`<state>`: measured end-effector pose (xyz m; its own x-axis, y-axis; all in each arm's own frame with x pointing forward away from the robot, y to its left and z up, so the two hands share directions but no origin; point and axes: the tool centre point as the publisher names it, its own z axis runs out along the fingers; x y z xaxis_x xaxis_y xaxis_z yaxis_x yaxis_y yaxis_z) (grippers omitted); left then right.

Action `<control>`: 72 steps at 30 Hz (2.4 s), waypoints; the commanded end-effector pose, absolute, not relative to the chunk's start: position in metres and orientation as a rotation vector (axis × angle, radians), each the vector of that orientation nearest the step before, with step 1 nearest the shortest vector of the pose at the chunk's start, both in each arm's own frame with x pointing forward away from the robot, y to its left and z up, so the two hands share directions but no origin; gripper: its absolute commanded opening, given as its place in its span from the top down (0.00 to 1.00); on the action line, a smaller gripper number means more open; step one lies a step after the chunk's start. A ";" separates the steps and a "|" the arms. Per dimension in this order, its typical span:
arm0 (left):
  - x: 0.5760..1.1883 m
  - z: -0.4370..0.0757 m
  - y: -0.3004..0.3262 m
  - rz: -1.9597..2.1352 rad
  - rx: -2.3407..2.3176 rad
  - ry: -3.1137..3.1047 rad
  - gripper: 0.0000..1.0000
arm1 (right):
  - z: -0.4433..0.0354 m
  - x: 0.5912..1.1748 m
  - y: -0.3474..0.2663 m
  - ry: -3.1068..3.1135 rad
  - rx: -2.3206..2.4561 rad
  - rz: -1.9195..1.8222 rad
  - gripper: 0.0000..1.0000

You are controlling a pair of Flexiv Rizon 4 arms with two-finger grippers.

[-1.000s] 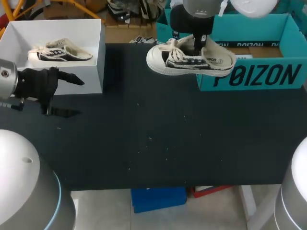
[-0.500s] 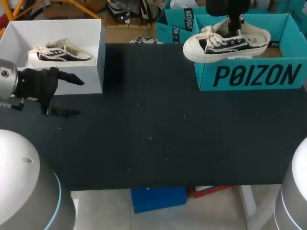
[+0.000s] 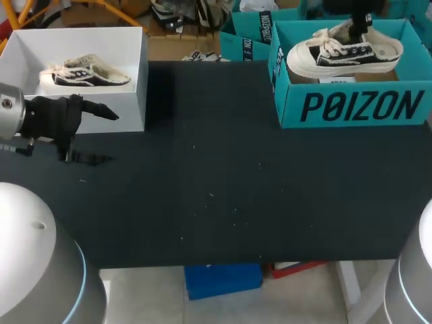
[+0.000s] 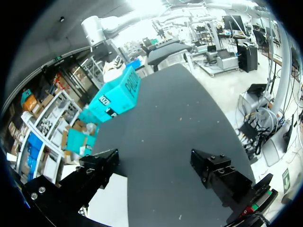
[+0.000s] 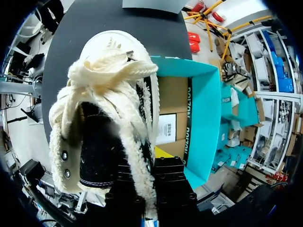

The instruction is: Take the shoe out of the shoebox, open the shoe tongue, remove and reinsert the insole, then place the shoe into the shoebox

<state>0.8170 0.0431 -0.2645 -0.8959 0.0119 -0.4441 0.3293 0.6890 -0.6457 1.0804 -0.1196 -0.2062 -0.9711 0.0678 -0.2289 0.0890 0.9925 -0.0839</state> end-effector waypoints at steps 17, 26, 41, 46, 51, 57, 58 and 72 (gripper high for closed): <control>0.815 -0.266 0.043 -1.062 0.265 2.488 0.00 | -0.275 1.118 -0.148 3.004 0.196 -0.058 1.00; 0.815 -0.266 0.043 -1.062 0.265 2.488 0.00 | -0.309 1.120 -0.151 3.038 0.222 -0.036 1.00; 0.815 -0.266 0.043 -1.062 0.265 2.488 0.00 | -0.357 1.123 -0.159 3.088 0.251 -0.068 1.00; 0.815 -0.266 0.043 -1.062 0.265 2.488 0.00 | -0.360 1.125 -0.165 3.094 0.243 -0.091 1.00; 0.815 -0.266 0.043 -1.062 0.265 2.488 0.00 | -0.365 1.128 -0.168 3.093 0.238 -0.112 1.00; 0.815 -0.266 0.043 -1.062 0.265 2.488 0.00 | -0.374 1.129 -0.169 3.095 0.233 -0.131 1.00; 0.815 -0.266 0.043 -1.062 0.265 2.488 0.00 | -0.375 1.130 -0.169 3.094 0.233 -0.133 1.00; 0.815 -0.266 0.043 -1.062 0.265 2.488 0.00 | -0.384 1.124 -0.161 3.091 0.240 -0.158 0.55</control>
